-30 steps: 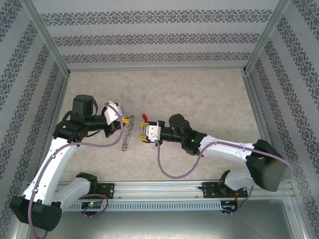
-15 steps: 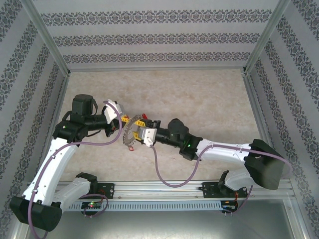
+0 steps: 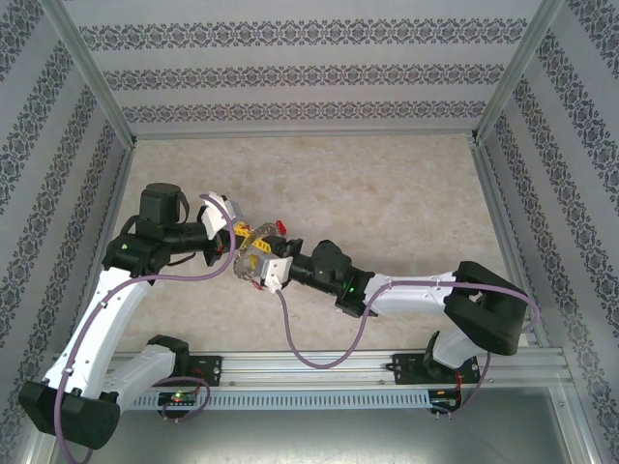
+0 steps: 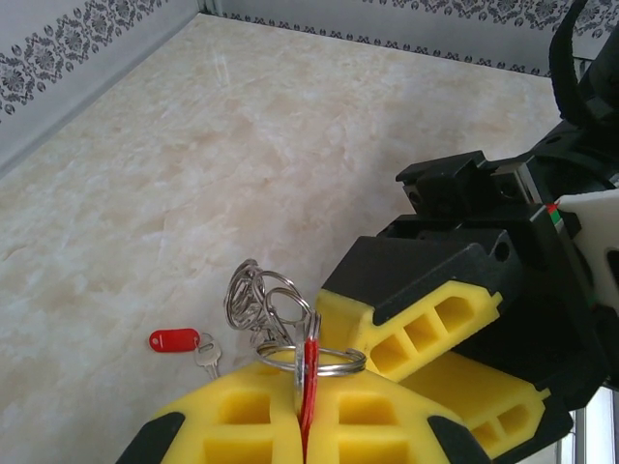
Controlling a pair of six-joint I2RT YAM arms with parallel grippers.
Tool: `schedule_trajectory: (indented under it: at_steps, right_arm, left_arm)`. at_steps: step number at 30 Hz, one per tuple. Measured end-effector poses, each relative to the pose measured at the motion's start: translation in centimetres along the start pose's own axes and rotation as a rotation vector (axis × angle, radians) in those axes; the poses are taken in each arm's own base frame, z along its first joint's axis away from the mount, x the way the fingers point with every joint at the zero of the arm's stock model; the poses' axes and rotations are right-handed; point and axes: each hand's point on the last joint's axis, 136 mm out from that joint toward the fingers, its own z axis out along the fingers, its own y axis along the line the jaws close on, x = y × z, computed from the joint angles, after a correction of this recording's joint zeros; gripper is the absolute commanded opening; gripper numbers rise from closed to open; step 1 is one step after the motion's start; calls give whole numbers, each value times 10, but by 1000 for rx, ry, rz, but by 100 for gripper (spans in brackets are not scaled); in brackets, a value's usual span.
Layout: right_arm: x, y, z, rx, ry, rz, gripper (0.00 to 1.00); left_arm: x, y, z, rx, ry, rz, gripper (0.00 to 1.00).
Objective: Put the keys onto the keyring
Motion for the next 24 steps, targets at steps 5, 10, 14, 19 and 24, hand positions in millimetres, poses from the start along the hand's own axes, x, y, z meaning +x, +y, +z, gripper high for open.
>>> schedule_trajectory:
  at_steps: [5, 10, 14, 19, 24]
  right_arm:
    - [-2, -8, 0, 38, -5, -1, 33]
    - [-1, -7, -6, 42, -4, -7, 34]
    - [1, -7, -21, 40, 0, -7, 33]
    - [-2, -21, -33, 52, -14, -10, 32]
    - [-10, -20, -43, 2, -26, -46, 31]
  left_arm:
    - [0, 0, 0, 0, 1, -8, 0]
    - [0, 0, 0, 0, 0, -14, 0]
    - [0, 0, 0, 0, 0, -14, 0]
    - [0, 0, 0, 0, 0, -15, 0]
    - [-1, 1, 0, -5, 0, -48, 0]
